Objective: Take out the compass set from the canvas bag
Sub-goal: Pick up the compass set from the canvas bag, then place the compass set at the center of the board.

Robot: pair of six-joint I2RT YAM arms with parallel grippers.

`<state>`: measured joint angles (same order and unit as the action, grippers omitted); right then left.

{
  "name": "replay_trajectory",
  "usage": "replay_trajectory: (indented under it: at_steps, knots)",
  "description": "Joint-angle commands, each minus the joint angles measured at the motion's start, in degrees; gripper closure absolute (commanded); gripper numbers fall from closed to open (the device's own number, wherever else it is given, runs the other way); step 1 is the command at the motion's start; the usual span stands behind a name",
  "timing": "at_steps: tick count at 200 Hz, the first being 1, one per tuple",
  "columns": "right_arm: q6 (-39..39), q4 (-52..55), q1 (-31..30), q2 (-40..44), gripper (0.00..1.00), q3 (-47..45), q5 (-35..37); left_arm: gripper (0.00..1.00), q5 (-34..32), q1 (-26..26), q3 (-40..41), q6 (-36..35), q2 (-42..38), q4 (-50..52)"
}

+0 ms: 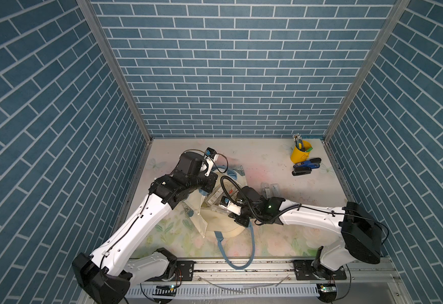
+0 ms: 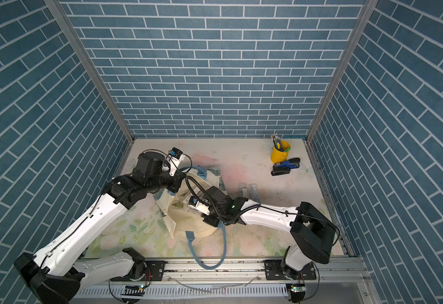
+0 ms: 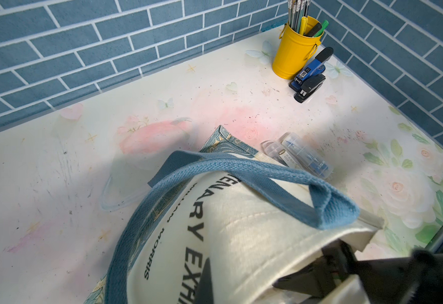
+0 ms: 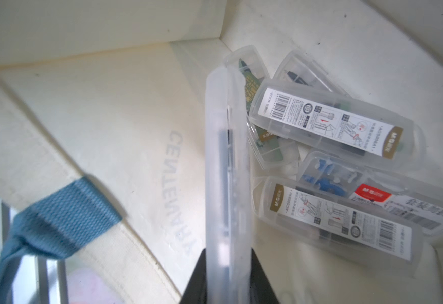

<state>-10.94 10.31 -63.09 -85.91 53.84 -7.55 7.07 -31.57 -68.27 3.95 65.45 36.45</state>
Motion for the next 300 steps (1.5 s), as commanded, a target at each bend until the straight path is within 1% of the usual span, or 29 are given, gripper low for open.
replay_trajectory:
  at_steps: [1,43,62,71,75,85,97,115,129,154,176,187,194,216,229,254,272,300]
  knots:
    - [-1.4,4.7,-0.4,6.3,1.0,-1.4,-1.3,1.0,-1.2,0.1,-0.1,0.9,-1.5,-4.6]
    - [0.7,14.7,-0.5,18.2,1.0,1.0,-0.8,1.0,-1.6,0.0,0.6,1.8,-1.8,-5.3]
    - [2.0,18.1,-0.2,23.9,1.0,3.5,1.7,1.0,-1.5,0.2,1.0,2.0,-1.8,-5.6]
    - [2.3,19.6,0.9,26.0,1.0,4.5,2.2,1.0,-1.3,0.2,1.0,2.0,-1.7,-5.7]
    - [2.6,20.1,1.6,26.9,1.0,4.8,3.6,1.0,-1.2,0.2,1.1,2.0,-1.7,-5.8]
    - [4.1,20.6,5.2,29.2,1.0,5.1,3.9,1.0,-0.9,0.2,1.1,2.0,-1.6,-5.8]
    - [6.9,20.4,11.5,31.9,1.0,4.3,3.5,1.0,-0.6,0.2,1.1,2.0,-1.6,-5.8]
    - [10.7,18.9,20.9,35.5,1.0,1.2,4.3,1.0,-0.3,0.2,1.0,2.0,-1.6,-5.6]
    - [13.3,18.2,27.3,36.3,1.0,-1.7,3.8,1.0,-0.1,0.2,1.0,1.9,-1.8,-5.6]
    - [20.4,17.7,39.8,32.4,1.0,-6.7,2.8,1.0,0.6,0.1,1.0,2.0,-1.6,-5.8]
    - [25.1,13.6,51.4,27.6,1.0,-11.7,-6.4,1.0,1.4,0.3,0.9,2.0,-1.2,-5.9]
    - [25.7,11.4,55.3,24.9,1.0,-13.3,-10.2,1.0,1.7,0.2,0.9,2.0,-1.2,-5.9]
    - [25.6,10.3,57.0,23.1,1.0,-14.0,-11.3,1.0,1.8,0.3,0.9,1.9,-1.1,-6.0]
    - [25.7,6.8,59.9,18.2,1.0,-15.3,-12.8,1.0,2.1,0.3,1.2,2.1,-1.2,-6.3]
    - [25.7,4.9,60.6,15.4,1.0,-15.9,-12.6,1.0,2.2,0.3,1.2,2.2,-1.1,-6.4]
    - [26.6,1.3,61.0,10.8,1.0,-16.9,-14.5,1.0,2.3,0.2,1.4,2.3,-1.0,-6.4]
    - [27.2,0.1,61.1,9.3,1.0,-17.0,-16.5,1.0,2.3,0.3,1.4,2.2,-0.9,-6.5]
    - [28.0,-0.3,61.0,7.7,0.96,-16.9,-17.6,1.0,2.6,0.3,1.5,2.3,-0.6,-6.9]
